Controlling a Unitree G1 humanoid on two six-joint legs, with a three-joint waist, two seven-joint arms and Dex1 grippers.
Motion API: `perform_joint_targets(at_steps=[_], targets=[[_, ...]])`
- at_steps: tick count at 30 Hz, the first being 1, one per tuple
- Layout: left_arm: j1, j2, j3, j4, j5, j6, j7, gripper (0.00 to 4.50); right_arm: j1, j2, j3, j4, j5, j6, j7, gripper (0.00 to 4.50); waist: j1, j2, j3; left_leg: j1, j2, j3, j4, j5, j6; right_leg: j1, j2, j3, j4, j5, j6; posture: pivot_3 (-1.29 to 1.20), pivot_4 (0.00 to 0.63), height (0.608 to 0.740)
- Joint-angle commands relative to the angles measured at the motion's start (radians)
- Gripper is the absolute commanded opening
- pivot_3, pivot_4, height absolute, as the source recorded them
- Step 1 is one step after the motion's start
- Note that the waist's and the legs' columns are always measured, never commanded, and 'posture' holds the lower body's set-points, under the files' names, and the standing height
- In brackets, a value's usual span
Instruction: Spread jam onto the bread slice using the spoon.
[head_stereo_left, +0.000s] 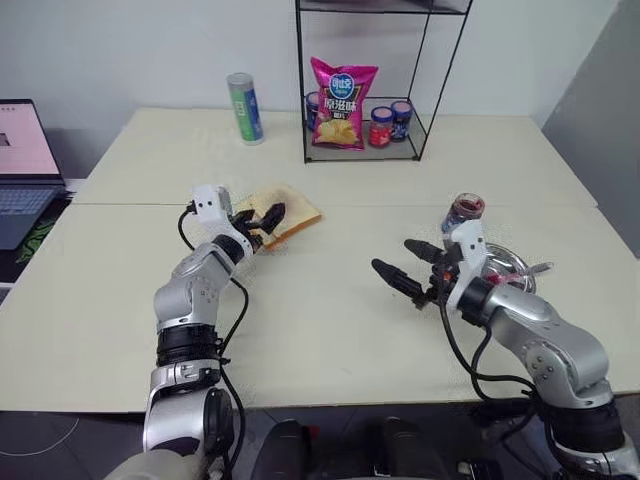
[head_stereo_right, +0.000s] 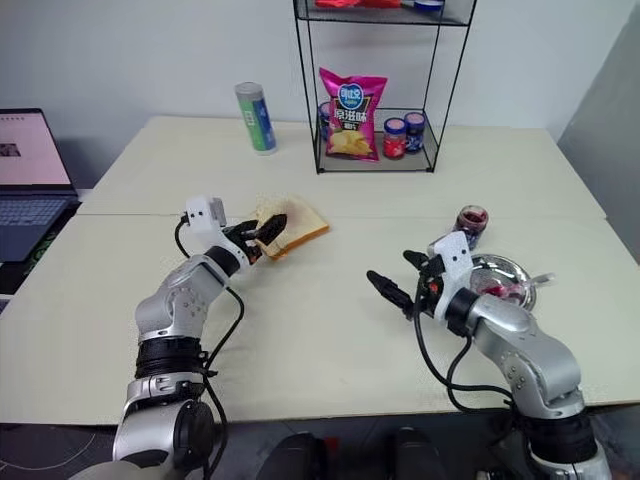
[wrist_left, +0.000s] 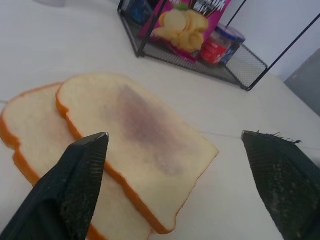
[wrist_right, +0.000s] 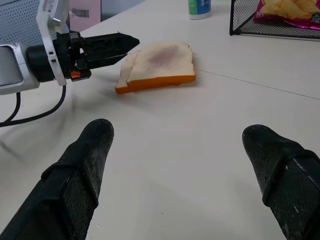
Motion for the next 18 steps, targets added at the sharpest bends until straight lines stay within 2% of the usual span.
perform_joint_targets(at_steps=[1, 9, 11, 18], targets=[[-0.077, 0.022, 0.023, 0.114, 0.000, -0.037, 0.029, 4.46, -0.043, 0.037, 0.026, 0.009, -0.022, -0.034, 0.007, 4.50, -0.001, 0.000, 0.000, 0.000, 0.000, 0.000, 0.000, 0.000, 0.000, 0.000, 0.000, 0.000, 0.000, 0.000, 0.000, 0.00, 0.150, 0.740], [-0.167, 0.046, 0.092, 0.227, -0.029, -0.021, 0.143, 4.46, -0.050, 0.069, 0.040, 0.036, -0.060, -0.066, 0.019, 4.50, -0.007, 0.000, 0.000, 0.000, 0.000, 0.000, 0.000, 0.000, 0.000, 0.000, -0.001, -0.001, 0.000, 0.000, 0.000, 0.00, 0.150, 0.740], [-0.150, 0.043, 0.091, 0.159, -0.075, 0.058, 0.115, 4.46, -0.044, 0.088, 0.031, 0.024, -0.053, -0.060, 0.002, 4.50, -0.007, 0.000, 0.000, 0.000, 0.000, 0.000, -0.001, 0.000, 0.000, 0.000, -0.001, -0.001, 0.000, 0.000, 0.000, 0.00, 0.150, 0.740], [-0.222, 0.039, 0.018, 0.277, -0.044, 0.087, 0.039, 4.46, -0.042, 0.117, 0.034, 0.014, -0.071, -0.056, -0.005, 4.50, -0.005, 0.000, 0.000, 0.000, -0.001, 0.000, -0.001, 0.000, -0.001, 0.000, -0.001, -0.001, 0.000, 0.000, 0.000, 0.00, 0.150, 0.740]])
